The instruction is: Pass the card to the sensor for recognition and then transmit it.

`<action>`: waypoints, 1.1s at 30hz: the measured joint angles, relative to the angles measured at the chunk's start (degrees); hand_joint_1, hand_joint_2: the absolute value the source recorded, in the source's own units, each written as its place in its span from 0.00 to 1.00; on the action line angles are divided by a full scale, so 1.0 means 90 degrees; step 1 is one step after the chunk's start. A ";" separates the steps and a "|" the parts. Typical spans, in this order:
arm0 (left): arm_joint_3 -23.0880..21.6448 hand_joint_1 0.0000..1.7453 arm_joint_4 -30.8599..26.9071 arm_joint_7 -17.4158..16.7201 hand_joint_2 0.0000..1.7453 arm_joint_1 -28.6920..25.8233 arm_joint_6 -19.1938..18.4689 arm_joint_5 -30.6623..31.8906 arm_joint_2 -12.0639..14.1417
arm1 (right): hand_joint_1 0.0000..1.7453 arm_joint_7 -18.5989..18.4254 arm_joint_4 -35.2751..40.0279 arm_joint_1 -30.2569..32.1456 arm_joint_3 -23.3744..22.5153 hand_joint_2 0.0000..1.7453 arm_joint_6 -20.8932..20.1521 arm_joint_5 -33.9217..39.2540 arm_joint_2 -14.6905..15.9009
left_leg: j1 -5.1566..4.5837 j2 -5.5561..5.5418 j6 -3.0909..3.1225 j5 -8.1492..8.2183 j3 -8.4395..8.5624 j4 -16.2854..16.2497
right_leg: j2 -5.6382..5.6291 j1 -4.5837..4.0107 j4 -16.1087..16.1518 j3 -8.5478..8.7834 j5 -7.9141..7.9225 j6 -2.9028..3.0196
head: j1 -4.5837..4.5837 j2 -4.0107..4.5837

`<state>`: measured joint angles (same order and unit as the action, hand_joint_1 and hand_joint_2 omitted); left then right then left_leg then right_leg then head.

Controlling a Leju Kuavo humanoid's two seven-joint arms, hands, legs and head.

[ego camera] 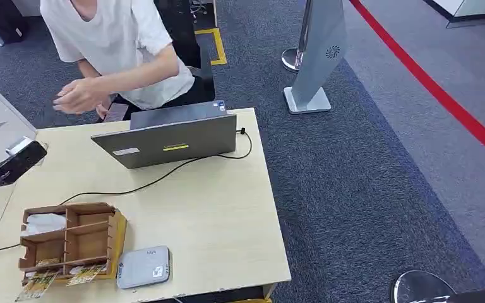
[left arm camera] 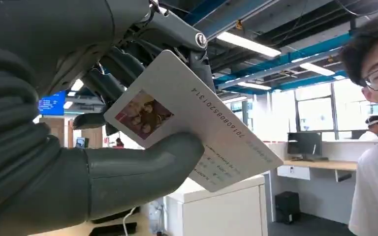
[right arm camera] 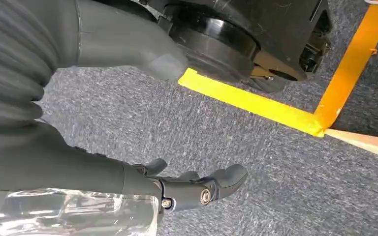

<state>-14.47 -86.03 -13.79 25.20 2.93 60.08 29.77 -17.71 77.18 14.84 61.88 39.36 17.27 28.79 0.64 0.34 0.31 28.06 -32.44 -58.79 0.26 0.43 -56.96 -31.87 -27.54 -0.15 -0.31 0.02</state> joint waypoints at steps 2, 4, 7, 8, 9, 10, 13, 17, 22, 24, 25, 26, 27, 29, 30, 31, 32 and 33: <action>-0.0010 1.00 -0.0012 0.0012 1.00 -0.0045 0.0097 0.0012 -0.0032 | 0.00 -0.0107 0.0034 0.0001 -0.0002 1.00 0.0000 -0.0075 0.0005 | 0.0000 0.0000 0.0000 0.0000 0.0000 0.0000 | 0.0000 0.0000 0.0000 0.0001 0.0000 0.0000 | 0.0000 0.0000; -0.0034 1.00 -0.0159 0.0041 1.00 -0.0199 0.0281 0.0058 -0.0080 | 0.00 -0.0189 0.0068 -0.0003 0.0000 1.00 0.0000 -0.0068 0.0010 | 0.0000 0.0001 0.0000 0.0000 -0.0001 0.0000 | -0.0002 0.0000 0.0000 0.0001 0.0000 0.0000 | 0.0000 0.0000; -0.0070 1.00 -0.0508 0.0126 1.00 -0.0503 0.0578 0.0141 -0.0219 | 0.00 -0.0082 -0.0044 -0.0176 0.0092 1.00 -0.0007 0.0433 0.0000 | -0.0001 0.0004 0.0000 0.0000 -0.0001 0.0000 | -0.0005 0.0001 0.0001 -0.0001 0.0000 0.0000 | 0.0002 0.0000; -0.0092 1.00 -0.0659 0.0165 1.00 -0.0622 0.0675 0.0219 -0.0297 | 0.00 0.0020 -0.0158 -0.0275 0.0163 1.00 -0.0010 0.0637 -0.0032 | -0.0001 0.0004 0.0001 0.0001 0.0000 0.0000 | -0.0005 0.0001 0.0003 0.0000 0.0000 -0.0001 | 0.0002 0.0000; -0.0146 1.00 -0.0853 0.0187 1.00 -0.0744 0.0741 0.0323 -0.0389 | 0.00 0.0155 -0.0322 -0.0362 0.0229 1.00 -0.0007 0.0784 -0.0085 | -0.0004 0.0004 0.0001 0.0001 0.0000 0.0000 | -0.0005 0.0005 0.0003 0.0000 0.0001 -0.0001 | 0.0000 0.0000; -0.0212 1.00 -0.0979 0.0187 1.00 -0.0853 0.0758 0.0396 -0.0464 | 0.00 0.0265 -0.0477 -0.0441 0.0275 1.00 0.0000 0.0872 -0.0141 | -0.0004 0.0004 0.0001 0.0001 -0.0001 0.0000 | -0.0003 0.0005 0.0004 0.0000 0.0001 -0.0002 | 0.0000 0.0000; -0.0369 1.00 -0.1309 0.0292 1.00 -0.1147 0.0845 0.0488 -0.0634 | 0.00 0.0430 -0.0799 -0.0576 0.0408 1.00 0.0000 0.1018 -0.0258 | -0.0006 0.0003 0.0002 0.0001 -0.0002 -0.0001 | -0.0003 0.0008 0.0003 0.0001 0.0002 -0.0003 | 0.0000 0.0000; -0.0710 1.00 -0.1943 0.0527 1.00 -0.1806 0.1125 0.1018 -0.0853 | 0.00 0.0087 -0.0762 -0.0459 0.0415 1.00 0.0007 0.0475 -0.0223 | -0.0007 0.0002 0.0005 0.0007 -0.0003 -0.0001 | -0.0003 0.0009 0.0004 -0.0001 -0.0004 -0.0009 | 0.0000 0.0000; -0.1253 1.00 -0.2457 0.0415 1.00 -0.2404 0.1345 0.1438 -0.1015 | 0.00 -0.0070 -0.0496 -0.0349 0.0415 1.00 0.0007 0.0423 -0.0051 | -0.0006 0.0003 0.0012 0.0013 -0.0009 -0.0001 | -0.0003 0.0009 0.0005 -0.0008 -0.0005 -0.0010 | 0.0000 0.0000; -0.1345 1.00 -0.2560 0.0425 1.00 -0.2485 0.1294 0.1379 -0.1034 | 0.00 -0.0160 -0.0416 -0.0306 0.0399 1.00 0.0007 0.0253 -0.0010 | -0.0006 0.0001 0.0012 0.0013 -0.0009 -0.0001 | 0.0001 0.0009 0.0005 -0.0006 -0.0005 -0.0010 | 0.0000 0.0000; -0.1372 1.00 -0.2579 0.0480 1.00 -0.2533 0.1280 0.1348 -0.1051 | 0.00 -0.0151 -0.0415 -0.0294 0.0376 1.00 0.0007 0.0187 -0.0010 | -0.0006 0.0001 0.0012 0.0012 -0.0008 -0.0001 | 0.0001 0.0009 0.0005 -0.0005 -0.0005 -0.0010 | 0.0002 0.0000; -0.1418 1.00 -0.2579 0.0541 1.00 -0.2585 0.1294 0.1336 -0.1074 | 0.00 -0.0059 -0.0451 -0.0294 0.0357 1.00 0.0007 0.0211 -0.0019 | -0.0006 0.0002 0.0012 0.0012 -0.0008 -0.0001 | -0.0001 0.0009 0.0005 -0.0005 -0.0005 -0.0010 | 0.0000 0.0000; -0.1471 1.00 -0.2577 0.0614 1.00 -0.2643 0.1302 0.1314 -0.1105 | 0.00 0.0052 -0.0522 -0.0300 0.0357 1.00 0.0005 0.0296 -0.0034 | -0.0005 0.0003 0.0012 0.0012 -0.0008 -0.0001 | -0.0002 0.0009 0.0005 -0.0005 -0.0004 -0.0010 | 0.0000 0.0000; -0.1571 1.00 -0.2577 0.0692 1.00 -0.2779 0.1272 0.1307 -0.1188 | 0.00 0.0136 -0.0568 -0.0291 0.0357 1.00 0.0007 0.0376 -0.0041 | -0.0007 0.0003 0.0012 0.0012 -0.0006 -0.0001 | -0.0002 0.0009 0.0004 -0.0004 -0.0004 -0.0010 | -0.0002 0.0000; -0.1651 1.00 -0.2577 0.0692 1.00 -0.2878 0.1232 0.1285 -0.1243 | 0.00 0.0071 -0.0559 -0.0271 0.0355 1.00 0.0007 0.0300 -0.0039 | -0.0006 0.0003 0.0012 0.0012 -0.0007 -0.0001 | -0.0002 0.0009 0.0005 -0.0004 -0.0004 -0.0010 | 0.0000 0.0000; -0.1721 1.00 -0.2572 0.0692 1.00 -0.2983 0.1195 0.1244 -0.1292 | 0.00 -0.0002 -0.0532 -0.0252 0.0331 1.00 0.0007 0.0224 -0.0041 | -0.0007 0.0003 0.0013 0.0012 -0.0007 -0.0001 | -0.0002 0.0009 0.0005 -0.0004 -0.0004 -0.0010 | 0.0002 0.0000; -0.1818 1.00 -0.2543 0.0692 1.00 -0.3097 0.1168 0.1180 -0.1357 | 0.00 -0.0053 -0.0508 -0.0228 0.0301 1.00 0.0007 0.0178 -0.0039 | -0.0007 0.0003 0.0013 0.0012 -0.0007 -0.0001 | -0.0002 0.0009 0.0005 -0.0004 -0.0004 -0.0010 | 0.0000 0.0000; -0.1875 1.00 -0.2497 0.0692 1.00 -0.3192 0.1161 0.1108 -0.1399 | 0.00 -0.0102 -0.0493 -0.0222 0.0291 1.00 0.0007 0.0168 -0.0039 | -0.0007 0.0003 0.0013 0.0013 -0.0008 -0.0001 | -0.0002 0.0009 0.0005 -0.0004 -0.0005 -0.0010 | 0.0002 0.0000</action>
<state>-31.35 -108.50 -7.56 -3.53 13.38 70.06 17.18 -18.62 72.74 12.84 64.50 39.43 18.78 28.44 0.58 0.37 0.43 28.18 -32.51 -58.79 0.24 0.51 -56.92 -31.91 -27.59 -0.25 -0.28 0.02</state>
